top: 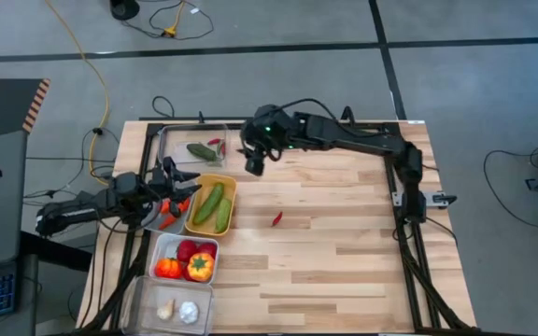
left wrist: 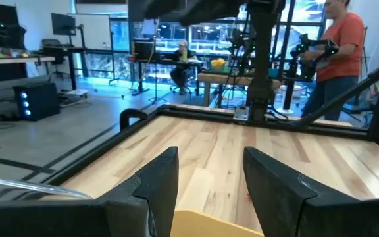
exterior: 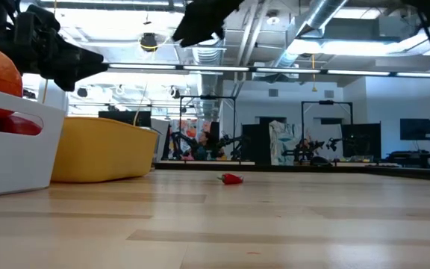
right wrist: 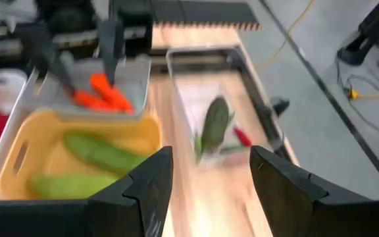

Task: Sort produce into baskets
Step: Put the pepper into the top transparent bin

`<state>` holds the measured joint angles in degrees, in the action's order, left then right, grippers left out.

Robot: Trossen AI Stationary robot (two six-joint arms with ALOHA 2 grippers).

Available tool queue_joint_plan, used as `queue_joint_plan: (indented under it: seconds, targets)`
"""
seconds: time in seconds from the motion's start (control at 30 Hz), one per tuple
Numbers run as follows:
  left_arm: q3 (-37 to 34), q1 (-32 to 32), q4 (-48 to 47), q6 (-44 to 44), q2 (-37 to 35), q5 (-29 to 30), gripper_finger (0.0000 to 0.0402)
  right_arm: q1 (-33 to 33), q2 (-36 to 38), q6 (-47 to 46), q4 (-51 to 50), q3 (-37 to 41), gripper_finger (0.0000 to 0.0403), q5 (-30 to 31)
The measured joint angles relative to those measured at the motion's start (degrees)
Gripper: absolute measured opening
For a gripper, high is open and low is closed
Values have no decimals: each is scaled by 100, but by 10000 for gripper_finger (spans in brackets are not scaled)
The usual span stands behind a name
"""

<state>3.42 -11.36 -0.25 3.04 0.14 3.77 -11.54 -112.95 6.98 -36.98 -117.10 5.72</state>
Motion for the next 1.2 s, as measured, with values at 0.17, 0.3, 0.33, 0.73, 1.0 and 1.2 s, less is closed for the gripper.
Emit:
queue_joint_plan:
  seconds: [0.17, 0.3, 0.33, 0.73, 1.0, 1.2]
  targets:
    - [0, 400, 16, -110, 3, 301, 157, 201, 365, 0, -719, 226, 230, 4]
    - [0, 647, 18, -148, 9, 423, 157, 401, 543, -61, -726, 820, 230, -1]
    - [0, 699, 18, -154, 7, 440, 157, 448, 574, -107, -703, 968, 230, -3]
    - [-284, 975, 624, -320, 67, 525, 157, 970, 602, -5, -1051, 1992, 230, -312]
    - [-286, 975, 583, -436, 67, 444, 157, 1002, 589, 254, -714, 2761, 230, -308]
    - [-289, 975, 262, -489, 80, 239, 157, 1004, 574, 254, -437, 3321, 230, -306]
